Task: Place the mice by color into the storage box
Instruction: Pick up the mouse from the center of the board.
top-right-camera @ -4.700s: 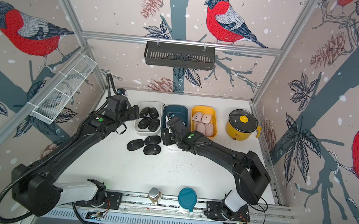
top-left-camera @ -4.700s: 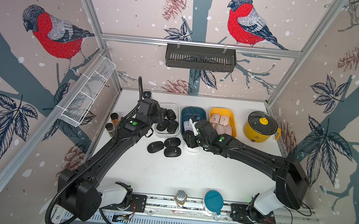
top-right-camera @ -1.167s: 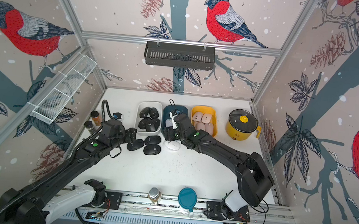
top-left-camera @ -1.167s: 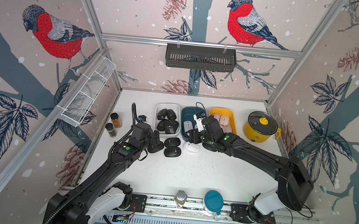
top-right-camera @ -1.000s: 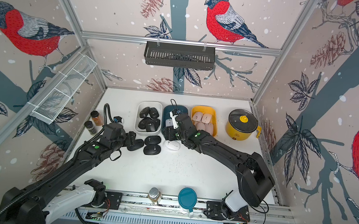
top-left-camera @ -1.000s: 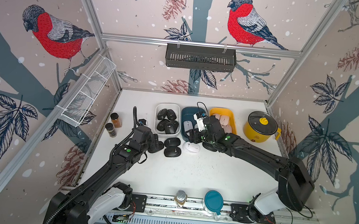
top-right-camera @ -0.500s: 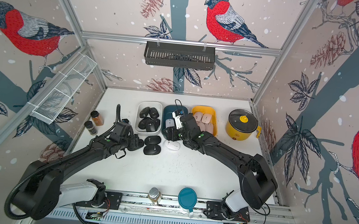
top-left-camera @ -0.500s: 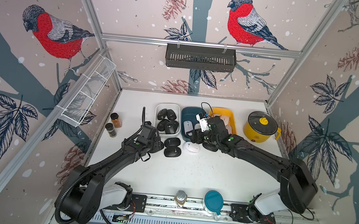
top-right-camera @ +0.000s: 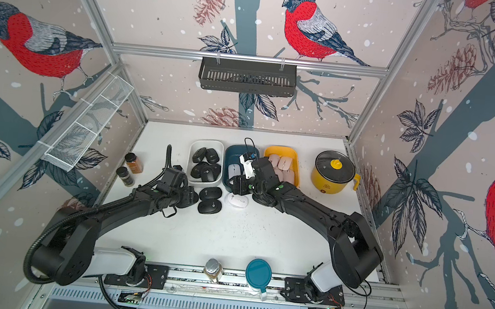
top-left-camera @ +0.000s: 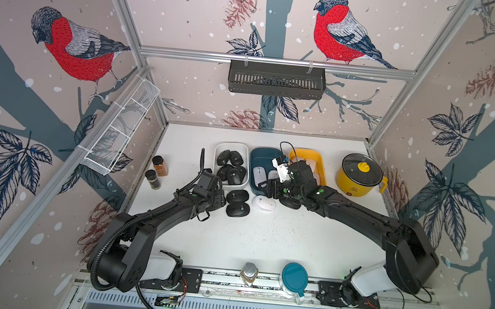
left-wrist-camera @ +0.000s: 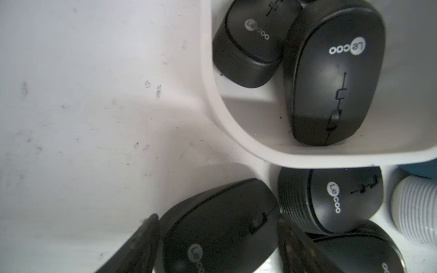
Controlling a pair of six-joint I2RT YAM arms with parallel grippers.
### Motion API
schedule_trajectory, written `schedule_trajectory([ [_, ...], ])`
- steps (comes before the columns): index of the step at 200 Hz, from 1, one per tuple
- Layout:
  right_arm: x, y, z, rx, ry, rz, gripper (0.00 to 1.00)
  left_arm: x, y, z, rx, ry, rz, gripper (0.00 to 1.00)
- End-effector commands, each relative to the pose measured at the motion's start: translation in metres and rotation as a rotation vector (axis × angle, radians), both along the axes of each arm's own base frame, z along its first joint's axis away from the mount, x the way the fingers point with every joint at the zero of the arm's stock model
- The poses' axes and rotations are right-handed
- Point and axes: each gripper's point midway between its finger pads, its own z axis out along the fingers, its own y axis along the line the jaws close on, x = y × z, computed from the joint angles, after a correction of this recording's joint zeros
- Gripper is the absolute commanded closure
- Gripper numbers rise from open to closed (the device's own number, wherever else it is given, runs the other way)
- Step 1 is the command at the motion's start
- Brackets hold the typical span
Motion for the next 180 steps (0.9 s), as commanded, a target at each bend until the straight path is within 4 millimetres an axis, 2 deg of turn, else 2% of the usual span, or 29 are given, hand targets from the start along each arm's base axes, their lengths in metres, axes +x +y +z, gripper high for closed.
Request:
schedule_trajectory([
  [1, 0.002, 0.005, 0.008, 0.043, -0.016, 0.009, 0.29, 0.002, -0.008, 0.002, -0.024, 0.013, -0.034, 0.23],
  [32, 0.002, 0.005, 0.003, 0.036, -0.005, 0.004, 0.29, -0.005, -0.014, 0.001, -0.059, 0.047, -0.041, 0.23],
  [89, 0.002, 0.002, -0.001, 0.019, 0.003, -0.005, 0.30, -0.022, -0.018, -0.013, -0.067, 0.128, -0.048, 0.23],
  [122, 0.001, 0.001, -0.004, 0.017, 0.017, -0.013, 0.30, -0.033, -0.022, -0.012, -0.063, 0.161, -0.047, 0.23],
  [180, 0.000, 0.001, -0.006, 0.022, 0.032, -0.017, 0.29, -0.059, -0.007, -0.012, -0.012, 0.244, 0.014, 0.22],
])
